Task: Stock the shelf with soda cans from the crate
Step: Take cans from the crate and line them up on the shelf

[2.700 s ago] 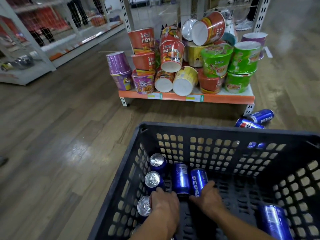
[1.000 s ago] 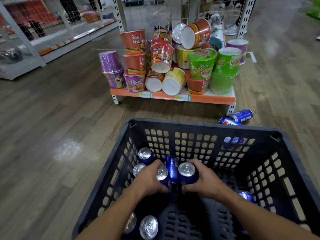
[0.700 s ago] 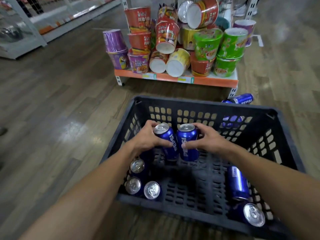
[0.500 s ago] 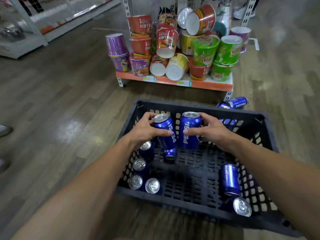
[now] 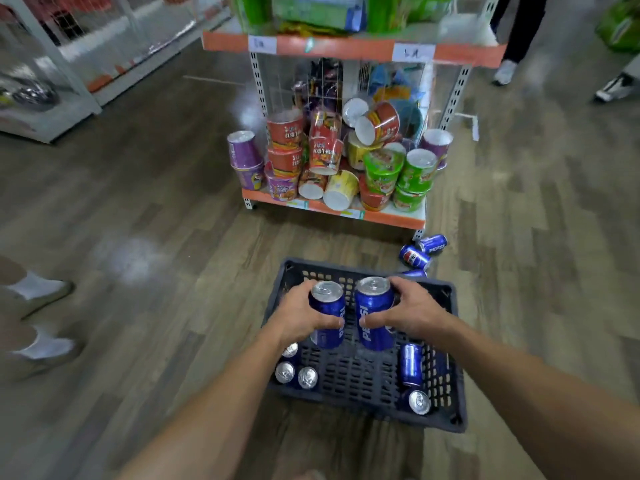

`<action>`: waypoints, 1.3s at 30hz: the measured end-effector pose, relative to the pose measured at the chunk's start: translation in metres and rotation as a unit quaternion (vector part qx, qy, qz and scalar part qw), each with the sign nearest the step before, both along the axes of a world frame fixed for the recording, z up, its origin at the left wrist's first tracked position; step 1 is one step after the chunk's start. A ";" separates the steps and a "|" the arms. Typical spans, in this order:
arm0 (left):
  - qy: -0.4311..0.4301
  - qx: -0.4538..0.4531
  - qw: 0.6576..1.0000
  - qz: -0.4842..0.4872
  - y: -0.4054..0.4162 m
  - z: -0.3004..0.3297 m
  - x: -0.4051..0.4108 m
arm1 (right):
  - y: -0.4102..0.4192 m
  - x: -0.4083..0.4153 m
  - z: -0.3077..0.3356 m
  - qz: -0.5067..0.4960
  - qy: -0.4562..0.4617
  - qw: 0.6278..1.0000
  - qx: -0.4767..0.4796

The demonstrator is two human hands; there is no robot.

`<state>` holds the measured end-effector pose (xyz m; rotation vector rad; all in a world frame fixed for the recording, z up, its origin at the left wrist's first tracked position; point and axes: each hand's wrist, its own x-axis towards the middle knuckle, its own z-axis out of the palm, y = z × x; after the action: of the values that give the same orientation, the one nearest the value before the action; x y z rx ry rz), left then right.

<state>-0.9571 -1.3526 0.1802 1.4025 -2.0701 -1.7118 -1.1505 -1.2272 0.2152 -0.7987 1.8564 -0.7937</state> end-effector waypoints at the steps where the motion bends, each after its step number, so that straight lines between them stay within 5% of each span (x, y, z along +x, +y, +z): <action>1: 0.001 -0.006 1.000 0.000 -0.003 0.024 -0.001 | -0.002 0.000 0.023 0.005 0.006 1.000 -0.003; 20: 0.026 -0.221 0.975 0.001 -0.119 0.493 -0.008 | -0.116 -0.002 0.455 -0.004 0.115 0.981 -0.153; 28: 0.025 -0.265 0.964 0.013 -0.143 0.583 -0.013 | -0.154 -0.011 0.535 0.002 0.140 0.972 -0.191; 39: 0.022 -0.281 0.959 0.028 -0.189 0.610 -0.031 | -0.212 -0.041 0.565 0.020 0.182 0.961 -0.209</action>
<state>-0.9879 -1.5413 0.7905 1.2045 -2.2153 -0.9919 -1.1914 -1.4391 0.7806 -1.3192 2.0081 -1.0902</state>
